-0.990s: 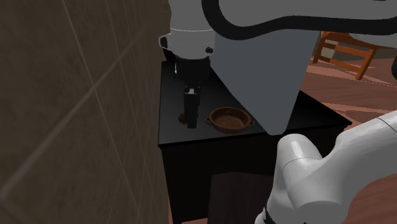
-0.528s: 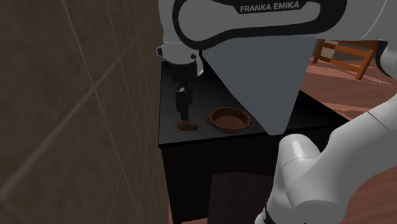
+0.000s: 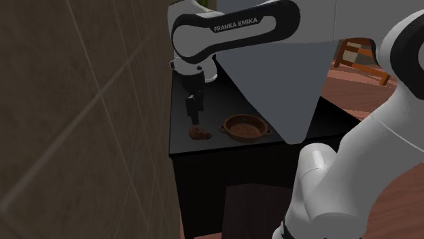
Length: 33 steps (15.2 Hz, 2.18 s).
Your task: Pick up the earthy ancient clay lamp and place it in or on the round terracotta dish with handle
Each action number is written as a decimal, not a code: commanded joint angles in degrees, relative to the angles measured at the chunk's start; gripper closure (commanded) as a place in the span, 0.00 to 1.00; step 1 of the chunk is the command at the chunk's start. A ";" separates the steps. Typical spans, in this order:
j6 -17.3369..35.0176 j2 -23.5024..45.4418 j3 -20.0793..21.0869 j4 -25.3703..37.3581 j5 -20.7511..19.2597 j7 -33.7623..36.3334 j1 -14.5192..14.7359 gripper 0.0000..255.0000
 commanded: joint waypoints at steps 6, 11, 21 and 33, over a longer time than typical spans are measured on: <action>3.78 13.88 -6.51 6.98 1.55 -7.16 -2.08 0.00; 6.52 16.46 -7.54 6.20 2.07 -8.43 -2.69 0.00; 10.05 16.77 -7.76 2.96 2.00 -8.44 -2.86 0.00; 10.05 16.77 -7.74 2.96 2.00 -8.44 -2.87 1.00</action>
